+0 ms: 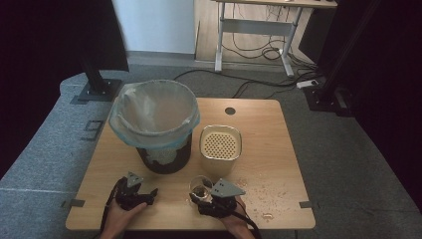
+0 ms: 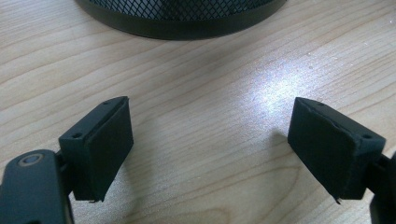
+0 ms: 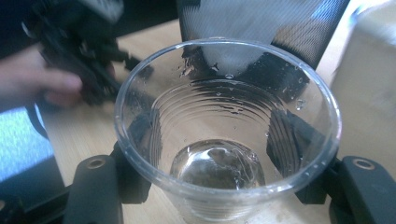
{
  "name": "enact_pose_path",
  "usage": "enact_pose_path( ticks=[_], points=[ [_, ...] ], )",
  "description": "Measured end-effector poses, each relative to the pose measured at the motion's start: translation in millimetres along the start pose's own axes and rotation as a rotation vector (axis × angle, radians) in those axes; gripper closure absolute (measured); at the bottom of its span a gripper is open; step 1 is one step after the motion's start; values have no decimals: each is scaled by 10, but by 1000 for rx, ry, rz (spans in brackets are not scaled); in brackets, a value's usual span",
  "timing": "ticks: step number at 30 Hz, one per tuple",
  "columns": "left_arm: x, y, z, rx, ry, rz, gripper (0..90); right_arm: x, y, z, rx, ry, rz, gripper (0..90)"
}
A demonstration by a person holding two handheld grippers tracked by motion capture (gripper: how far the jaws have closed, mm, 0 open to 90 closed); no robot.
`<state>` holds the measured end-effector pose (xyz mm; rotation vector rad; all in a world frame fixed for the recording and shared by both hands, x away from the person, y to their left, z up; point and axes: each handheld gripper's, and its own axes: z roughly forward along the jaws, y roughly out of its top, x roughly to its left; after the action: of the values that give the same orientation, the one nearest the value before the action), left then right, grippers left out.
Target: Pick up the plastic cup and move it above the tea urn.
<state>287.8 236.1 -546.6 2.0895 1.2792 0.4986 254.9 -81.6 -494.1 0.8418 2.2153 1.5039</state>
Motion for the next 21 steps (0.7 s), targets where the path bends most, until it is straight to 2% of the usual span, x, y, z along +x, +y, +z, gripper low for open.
enact_pose_path(
  ticks=[5,8,12,16,21],
  points=[
    [1,0,-1,2,0,2,136,-44,237,-266,-78,-7,1,359],
    [1,0,-1,1,0,2,136,-122,417,-427,-128,-19,22,363],
    [2,0,-1,2,0,4,136,-246,639,-567,-167,-53,17,366],
    [2,-1,-1,0,0,3,136,-382,833,-660,-184,-87,17,366],
    [0,-2,-1,0,0,1,136,-567,998,-693,-190,-138,21,367]
  ],
)
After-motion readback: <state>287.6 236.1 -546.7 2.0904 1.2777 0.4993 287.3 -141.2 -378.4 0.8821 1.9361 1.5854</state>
